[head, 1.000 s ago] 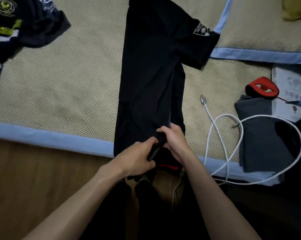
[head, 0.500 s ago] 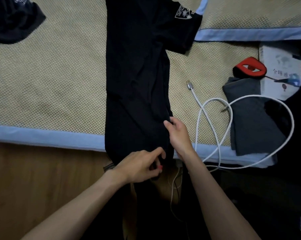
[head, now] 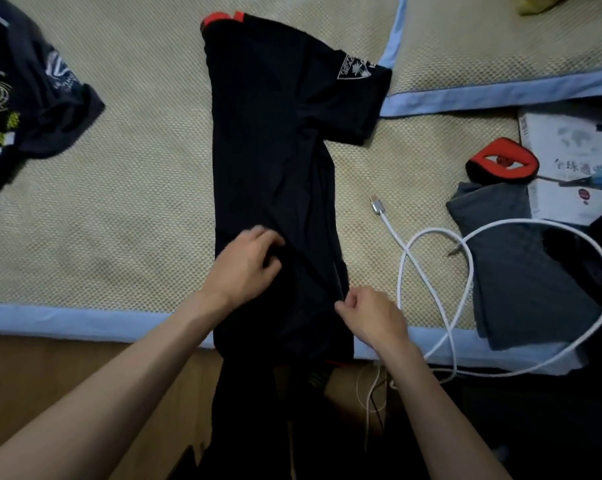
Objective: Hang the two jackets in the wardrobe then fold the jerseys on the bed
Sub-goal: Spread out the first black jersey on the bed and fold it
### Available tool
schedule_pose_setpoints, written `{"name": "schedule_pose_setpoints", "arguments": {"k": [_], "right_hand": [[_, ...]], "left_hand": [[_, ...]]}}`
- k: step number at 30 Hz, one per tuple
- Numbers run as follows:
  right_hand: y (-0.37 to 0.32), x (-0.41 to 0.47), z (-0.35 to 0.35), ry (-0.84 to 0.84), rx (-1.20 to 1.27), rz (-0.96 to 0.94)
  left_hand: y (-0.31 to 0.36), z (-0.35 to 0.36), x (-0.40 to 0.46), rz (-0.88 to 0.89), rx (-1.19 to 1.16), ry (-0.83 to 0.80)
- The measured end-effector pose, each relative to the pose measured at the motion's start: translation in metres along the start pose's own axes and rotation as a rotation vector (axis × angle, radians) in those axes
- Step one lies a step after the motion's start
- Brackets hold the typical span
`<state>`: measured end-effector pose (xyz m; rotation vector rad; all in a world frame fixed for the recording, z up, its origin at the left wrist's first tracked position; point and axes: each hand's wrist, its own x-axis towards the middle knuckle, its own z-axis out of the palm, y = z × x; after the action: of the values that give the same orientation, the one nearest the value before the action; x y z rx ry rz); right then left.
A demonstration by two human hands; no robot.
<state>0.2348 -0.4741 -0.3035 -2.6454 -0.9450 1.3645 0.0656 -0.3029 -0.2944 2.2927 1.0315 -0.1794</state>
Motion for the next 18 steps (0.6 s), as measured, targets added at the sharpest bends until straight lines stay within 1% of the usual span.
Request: {"name": "schedule_pose_setpoints", "arguments": {"k": [2, 3, 4, 5, 6, 7, 8, 10, 11, 13, 15, 16, 18], "right_hand": [[-0.005, 0.01, -0.013, -0.191, -0.151, 0.034], [-0.009, 0.016, -0.022, -0.253, -0.208, 0.048], [-0.014, 0.025, -0.03, -0.281, -0.256, 0.064], [-0.019, 0.035, -0.039, -0.271, -0.283, 0.072], [-0.026, 0.047, -0.047, -0.225, -0.258, 0.078], [-0.035, 0.06, -0.054, -0.158, -0.16, 0.08], [-0.048, 0.073, -0.061, -0.087, 0.036, 0.07], [-0.076, 0.113, -0.075, 0.029, 0.676, 0.064], [-0.091, 0.136, -0.083, 0.046, 1.001, 0.081], [-0.116, 0.179, -0.101, -0.017, 1.503, 0.065], [-0.136, 0.208, -0.114, -0.084, 1.823, 0.043], [-0.144, 0.216, -0.119, -0.103, 1.922, 0.025], [-0.154, 0.229, -0.125, -0.086, 2.076, 0.009]], "left_hand": [[0.0, 0.0, 0.035, 0.048, 0.091, 0.08], [0.001, -0.001, 0.053, 0.06, 0.121, 0.086], [0.002, -0.003, 0.071, 0.064, 0.137, 0.071], [0.001, -0.006, 0.092, 0.056, 0.146, 0.039], [-0.001, -0.009, 0.112, 0.038, 0.151, 0.006], [-0.004, -0.013, 0.131, 0.022, 0.153, -0.018], [-0.007, -0.018, 0.149, 0.022, 0.157, -0.015], [-0.011, -0.03, 0.183, 0.093, 0.181, 0.098], [-0.012, -0.038, 0.201, 0.137, 0.196, 0.169], [-0.017, -0.051, 0.238, 0.17, 0.239, 0.25], [-0.023, -0.053, 0.273, 0.13, 0.272, 0.247], [-0.026, -0.05, 0.286, 0.094, 0.281, 0.227], [-0.028, -0.038, 0.302, 0.036, 0.315, 0.199]]}}
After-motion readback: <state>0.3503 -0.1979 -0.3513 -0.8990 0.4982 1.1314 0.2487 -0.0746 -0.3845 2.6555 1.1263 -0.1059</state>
